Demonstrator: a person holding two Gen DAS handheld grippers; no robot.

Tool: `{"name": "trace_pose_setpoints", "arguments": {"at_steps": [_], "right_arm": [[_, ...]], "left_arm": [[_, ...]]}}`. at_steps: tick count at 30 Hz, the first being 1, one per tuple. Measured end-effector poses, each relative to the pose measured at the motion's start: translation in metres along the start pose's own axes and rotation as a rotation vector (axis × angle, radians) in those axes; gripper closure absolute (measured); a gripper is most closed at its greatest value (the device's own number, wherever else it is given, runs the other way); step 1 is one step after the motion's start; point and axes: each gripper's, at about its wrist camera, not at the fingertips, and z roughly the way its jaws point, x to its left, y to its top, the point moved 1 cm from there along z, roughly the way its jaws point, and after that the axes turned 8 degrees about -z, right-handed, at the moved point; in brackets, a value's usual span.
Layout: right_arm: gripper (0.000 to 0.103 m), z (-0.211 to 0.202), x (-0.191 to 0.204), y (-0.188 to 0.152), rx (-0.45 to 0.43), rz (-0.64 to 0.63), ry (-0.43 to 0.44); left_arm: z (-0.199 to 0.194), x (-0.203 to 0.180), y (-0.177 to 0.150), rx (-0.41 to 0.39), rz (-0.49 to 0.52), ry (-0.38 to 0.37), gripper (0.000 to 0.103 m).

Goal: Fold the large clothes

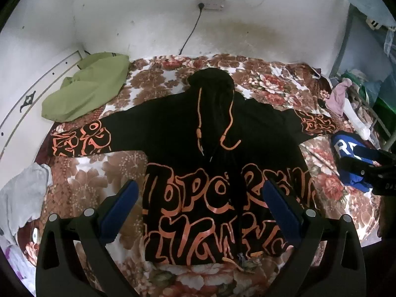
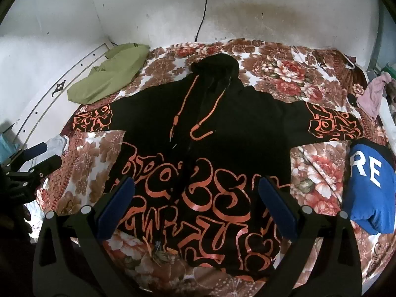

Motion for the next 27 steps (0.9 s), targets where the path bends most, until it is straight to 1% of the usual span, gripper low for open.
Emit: {"name": "trace_pose_setpoints", "arguments": {"at_steps": [17,27], "right_arm": [[0.004,0.003,-0.003,-0.005,0.007,0.02,-0.01],[0.004,0.004,-0.003,-0.005,0.01,0.02,-0.009]], "left_arm": [[0.004,0.01,-0.002,0.024,-0.05,-0.003,0.005],[0.005,0.011,-0.003,0.027,-0.052,-0.004,0.005]]}}
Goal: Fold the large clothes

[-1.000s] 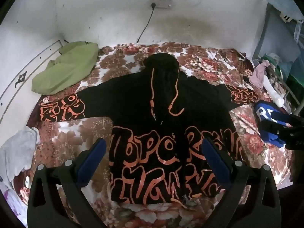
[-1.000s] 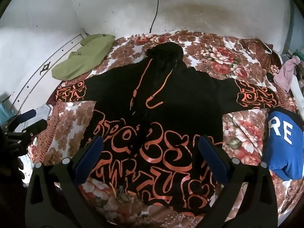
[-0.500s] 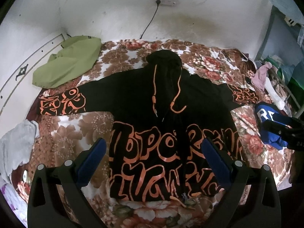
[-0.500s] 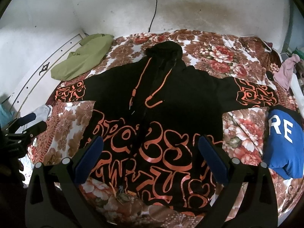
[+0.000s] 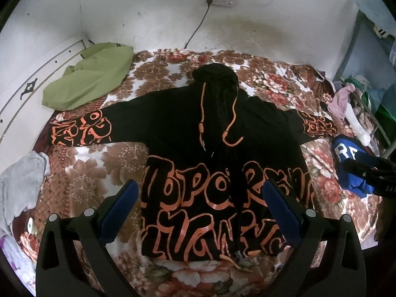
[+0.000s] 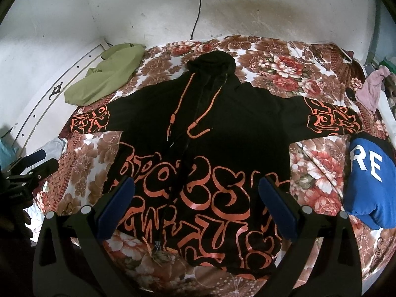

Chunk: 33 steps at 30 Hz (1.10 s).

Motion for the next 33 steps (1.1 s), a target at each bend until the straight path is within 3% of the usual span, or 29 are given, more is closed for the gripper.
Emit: {"name": "trace_pose_setpoints", "arguments": {"at_steps": [19,26,33], "right_arm": [[0.004,0.0,0.001,-0.001,-0.001,0.003,-0.001],[0.004,-0.008,0.004,0.0,0.012,-0.011,-0.005],[0.004,-0.029,0.024,0.007,-0.014,-0.087,0.031]], "left_arm": [[0.0,0.006,-0.006,0.005,-0.012,0.013,0.005],[-0.016,0.016,0.006,-0.017,-0.006,0.122,0.005],[-0.046,0.017,0.034,-0.049,-0.039,0.154,0.005]]}}
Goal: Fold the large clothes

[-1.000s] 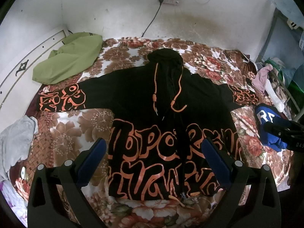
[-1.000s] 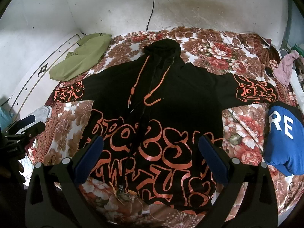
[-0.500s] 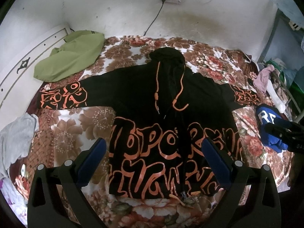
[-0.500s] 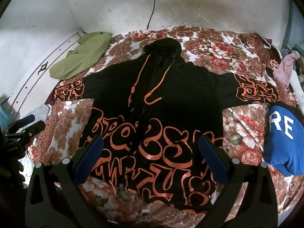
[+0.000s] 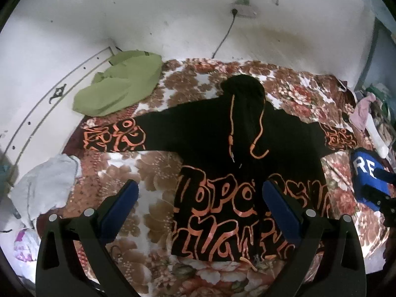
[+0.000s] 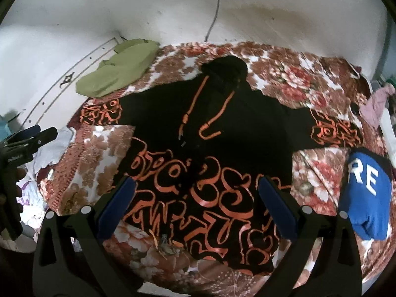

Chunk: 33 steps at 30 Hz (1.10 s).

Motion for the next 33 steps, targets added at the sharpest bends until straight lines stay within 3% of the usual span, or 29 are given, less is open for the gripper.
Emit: {"name": "trace_pose_setpoints", "arguments": {"at_steps": [6,12,15,21,26,30,33], "right_arm": [[0.004,0.0,0.003,0.023,0.022,-0.041,0.04],[0.004,0.032,0.024,0.046,0.078,-0.072,0.059],[0.004,0.064,0.046,0.062,0.094,-0.078,0.049],[0.004,0.124,0.101,0.109,0.125,-0.075,0.03],[0.004,0.172,0.143,0.14,0.167,-0.031,-0.003],[0.004,0.213,0.166,0.146,0.225,-0.001,-0.051],[0.004,0.245,0.177,0.146,0.27,0.013,-0.048]], "left_arm": [[-0.014,0.005,0.001,0.001,-0.067,0.045,0.005],[0.001,0.044,0.007,0.024,-0.145,0.055,0.005],[0.026,0.085,0.021,0.03,-0.164,0.023,0.005],[0.099,0.174,0.066,0.049,-0.073,0.051,0.005],[0.168,0.267,0.096,0.126,-0.162,0.011,0.005],[0.217,0.321,0.102,0.079,-0.16,0.152,0.005],[0.265,0.373,0.101,0.096,-0.292,0.214,0.005]]}}
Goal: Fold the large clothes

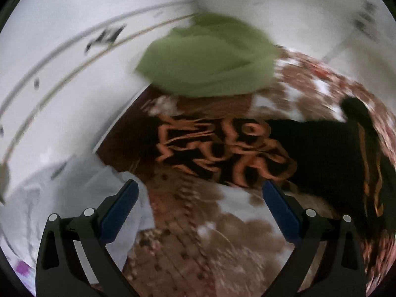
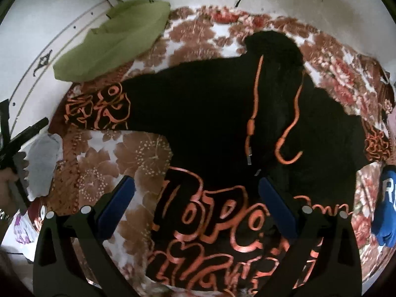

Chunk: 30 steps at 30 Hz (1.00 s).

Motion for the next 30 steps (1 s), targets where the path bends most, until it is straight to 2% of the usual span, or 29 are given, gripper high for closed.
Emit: {"name": "trace_pose_setpoints", "arguments": {"at_steps": [3,7,10,12,14,16,19,21,23,24,25,27,30], "right_arm": [[0.004,0.029,0.011,0.007,0.025,-0.022,0.006],[0.004,0.07,0.019,0.013,0.075,-0.059,-0.003],[0.004,0.099,0.023,0.021,0.099,-0.085,-0.011],[0.004,0.116,0.026,0.024,0.102,-0.111,-0.019],[0.004,0.132,0.029,0.029,0.103,-0.138,-0.03],[0.005,0.143,0.03,0.032,0.105,-0.144,-0.038],[0.004,0.156,0.03,0.035,0.108,-0.126,-0.029],[0.005,0.164,0.031,0.035,0.112,-0.133,-0.03],[0.005,0.169,0.031,0.035,0.114,-0.135,-0.033],[0.005,0.171,0.03,0.036,0.114,-0.132,-0.034],[0.005,0.173,0.03,0.036,0.114,-0.129,-0.034],[0.005,0.179,0.029,0.037,0.113,-0.123,-0.029],[0.004,0.189,0.039,0.036,0.115,-0.144,-0.014]], "left_arm": [[0.043,0.026,0.008,0.05,-0.118,-0.017,0.005],[0.079,0.042,0.009,0.06,-0.215,-0.034,0.005],[0.098,0.049,0.015,0.05,-0.271,-0.101,0.005],[0.113,0.057,0.018,0.061,-0.353,-0.177,0.006],[0.123,0.058,0.02,0.063,-0.366,-0.175,0.007],[0.131,0.059,0.025,0.058,-0.377,-0.18,0.019],[0.149,0.065,0.028,0.087,-0.433,-0.211,0.027],[0.157,0.069,0.029,0.096,-0.464,-0.222,0.028],[0.162,0.072,0.028,0.092,-0.496,-0.234,0.035],[0.163,0.073,0.028,0.089,-0.506,-0.233,0.042],[0.166,0.075,0.029,0.095,-0.518,-0.217,0.054],[0.174,0.08,0.029,0.125,-0.553,-0.19,0.071],[0.177,0.089,0.026,0.13,-0.605,-0.218,0.081]]}}
